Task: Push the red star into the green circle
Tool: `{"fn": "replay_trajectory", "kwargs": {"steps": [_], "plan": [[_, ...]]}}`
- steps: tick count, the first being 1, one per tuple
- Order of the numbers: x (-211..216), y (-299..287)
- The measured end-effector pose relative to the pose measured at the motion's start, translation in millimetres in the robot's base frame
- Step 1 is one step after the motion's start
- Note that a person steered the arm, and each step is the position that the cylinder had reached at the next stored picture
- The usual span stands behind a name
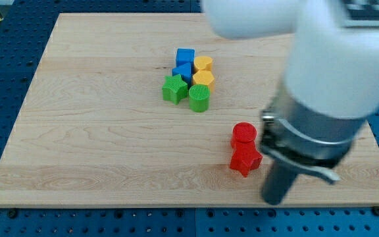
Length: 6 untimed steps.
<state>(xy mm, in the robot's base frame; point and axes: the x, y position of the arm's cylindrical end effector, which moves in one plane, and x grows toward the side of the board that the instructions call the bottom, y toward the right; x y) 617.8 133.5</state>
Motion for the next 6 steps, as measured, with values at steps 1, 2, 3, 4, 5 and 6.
{"fn": "replay_trajectory", "kwargs": {"steps": [1,2,3,4,5,6], "plan": [[-13.6,48.3],[-26.3,28.8],[-29.9,-24.5],[-44.0,-66.8],[-75.1,-92.2],[-91.5,-119.2]]}}
